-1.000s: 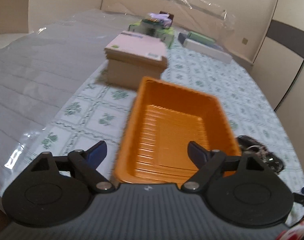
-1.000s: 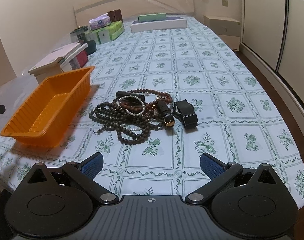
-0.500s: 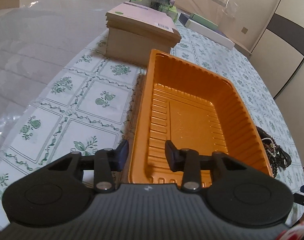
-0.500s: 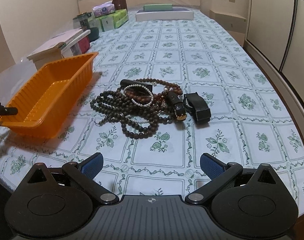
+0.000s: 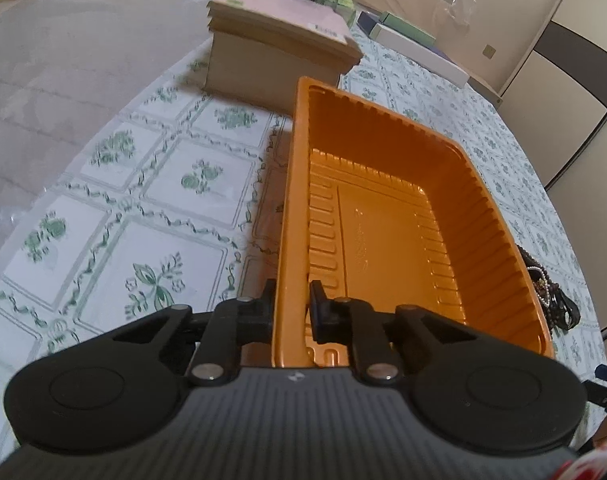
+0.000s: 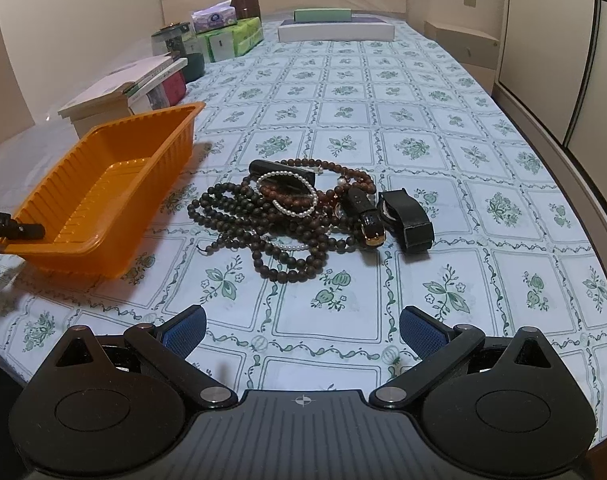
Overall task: Organize jewelry
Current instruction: 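Move the left tool to the orange tray and grip its rim, then grasp the black square-faced watch from the jewelry pile with the right tool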
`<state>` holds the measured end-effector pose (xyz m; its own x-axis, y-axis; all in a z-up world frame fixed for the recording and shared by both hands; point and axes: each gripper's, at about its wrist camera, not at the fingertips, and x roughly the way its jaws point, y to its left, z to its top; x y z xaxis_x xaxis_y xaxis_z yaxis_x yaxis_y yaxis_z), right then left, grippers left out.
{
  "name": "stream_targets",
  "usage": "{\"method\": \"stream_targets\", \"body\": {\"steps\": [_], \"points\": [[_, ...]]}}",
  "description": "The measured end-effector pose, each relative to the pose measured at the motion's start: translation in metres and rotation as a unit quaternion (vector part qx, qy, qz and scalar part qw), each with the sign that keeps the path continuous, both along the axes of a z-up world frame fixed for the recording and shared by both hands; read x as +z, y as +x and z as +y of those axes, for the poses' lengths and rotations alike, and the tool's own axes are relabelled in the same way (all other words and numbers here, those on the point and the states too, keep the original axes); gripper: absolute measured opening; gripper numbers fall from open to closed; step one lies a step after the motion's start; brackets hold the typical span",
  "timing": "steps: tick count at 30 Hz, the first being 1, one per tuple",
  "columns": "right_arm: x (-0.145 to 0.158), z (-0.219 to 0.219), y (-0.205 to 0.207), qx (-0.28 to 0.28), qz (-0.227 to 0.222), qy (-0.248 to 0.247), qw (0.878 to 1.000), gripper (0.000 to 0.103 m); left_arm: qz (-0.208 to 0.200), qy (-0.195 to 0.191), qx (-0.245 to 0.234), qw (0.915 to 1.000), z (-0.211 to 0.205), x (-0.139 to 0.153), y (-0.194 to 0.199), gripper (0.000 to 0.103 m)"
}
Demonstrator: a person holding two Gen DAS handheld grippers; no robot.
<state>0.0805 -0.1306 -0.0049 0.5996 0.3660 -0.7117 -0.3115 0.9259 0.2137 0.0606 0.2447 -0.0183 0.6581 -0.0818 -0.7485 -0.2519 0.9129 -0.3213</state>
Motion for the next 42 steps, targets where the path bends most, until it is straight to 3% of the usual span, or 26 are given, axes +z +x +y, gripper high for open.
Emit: {"method": "stream_targets", "body": {"steps": [5,10,20,25,29,35,38,42], "points": [[0.002,-0.003,0.0,-0.003,-0.004,0.002,1.0,0.103,0.004,-0.005,0.002,1.0,-0.003,-0.002,-0.002,0.012],[0.002,-0.006,-0.002,-0.006,-0.003,0.004,1.0,0.103,0.002,0.019,0.004,0.9998,-0.009,0.01,-0.004,0.006],[0.0,-0.012,-0.003,-0.014,-0.004,0.012,1.0,0.102,-0.003,0.128,-0.034,0.9912,-0.035,0.045,0.004,0.003],[-0.005,-0.02,0.002,-0.028,-0.014,0.009,0.999,0.102,-0.005,0.204,-0.058,0.9772,-0.058,0.07,0.011,0.003],[-0.008,-0.031,0.009,-0.042,-0.026,0.016,0.999,0.102,0.002,0.27,-0.093,0.9584,-0.084,0.081,0.015,0.003],[-0.013,-0.046,0.027,-0.042,-0.055,0.006,0.998,0.102,0.02,0.325,-0.114,0.9385,-0.108,0.086,0.022,0.003],[-0.014,-0.047,0.037,-0.029,-0.068,-0.009,0.997,0.088,0.035,0.347,-0.126,0.9288,-0.116,0.085,0.026,0.003],[-0.017,-0.048,0.052,-0.016,-0.075,-0.022,0.997,0.079,0.053,0.35,-0.134,0.9254,-0.116,0.085,0.032,0.003]]}}
